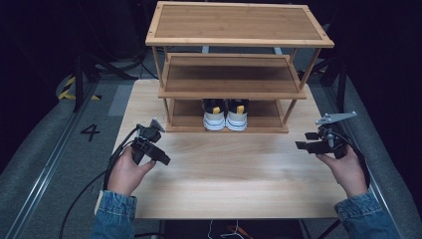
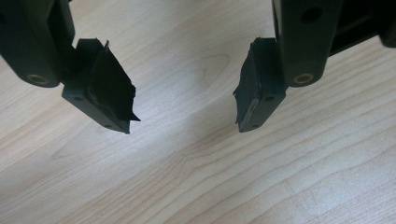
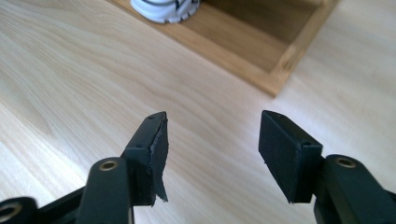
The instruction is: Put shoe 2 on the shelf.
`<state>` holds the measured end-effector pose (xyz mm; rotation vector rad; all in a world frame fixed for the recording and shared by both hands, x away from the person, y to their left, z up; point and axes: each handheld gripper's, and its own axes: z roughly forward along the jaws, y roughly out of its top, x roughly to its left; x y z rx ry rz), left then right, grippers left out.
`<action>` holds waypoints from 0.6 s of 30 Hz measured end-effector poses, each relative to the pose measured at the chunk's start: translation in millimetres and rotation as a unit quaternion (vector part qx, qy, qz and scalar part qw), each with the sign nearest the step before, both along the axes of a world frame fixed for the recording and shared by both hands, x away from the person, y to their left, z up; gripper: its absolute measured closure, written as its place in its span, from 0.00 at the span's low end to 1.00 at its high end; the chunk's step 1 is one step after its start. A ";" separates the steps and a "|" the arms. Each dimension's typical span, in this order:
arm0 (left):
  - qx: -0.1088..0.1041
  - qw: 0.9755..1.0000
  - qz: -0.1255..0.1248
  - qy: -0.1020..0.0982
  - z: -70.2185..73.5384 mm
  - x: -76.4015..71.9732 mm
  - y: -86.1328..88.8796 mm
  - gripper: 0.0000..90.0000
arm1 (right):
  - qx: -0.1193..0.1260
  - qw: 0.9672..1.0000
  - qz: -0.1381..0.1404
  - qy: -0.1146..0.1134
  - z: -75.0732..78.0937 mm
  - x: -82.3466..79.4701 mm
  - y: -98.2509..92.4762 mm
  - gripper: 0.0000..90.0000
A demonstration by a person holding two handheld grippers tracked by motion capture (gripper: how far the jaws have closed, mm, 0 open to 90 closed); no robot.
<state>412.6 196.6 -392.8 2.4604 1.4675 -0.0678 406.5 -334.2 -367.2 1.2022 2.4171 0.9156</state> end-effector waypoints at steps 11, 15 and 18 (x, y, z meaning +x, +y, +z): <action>-0.017 1.000 -0.008 -0.024 -15.7 5.2 11.0 0.40 | 0.026 1.000 -0.003 -0.001 -51.8 4.0 -36.8 0.44; -0.021 0.999 -0.013 -0.028 -21.8 6.2 14.4 0.40 | 0.056 0.998 -0.015 0.009 -69.0 6.5 -47.4 0.43; -0.025 0.998 -0.027 -0.043 -25.1 6.1 16.1 0.37 | 0.060 0.998 -0.015 0.012 -77.4 7.7 -51.0 0.41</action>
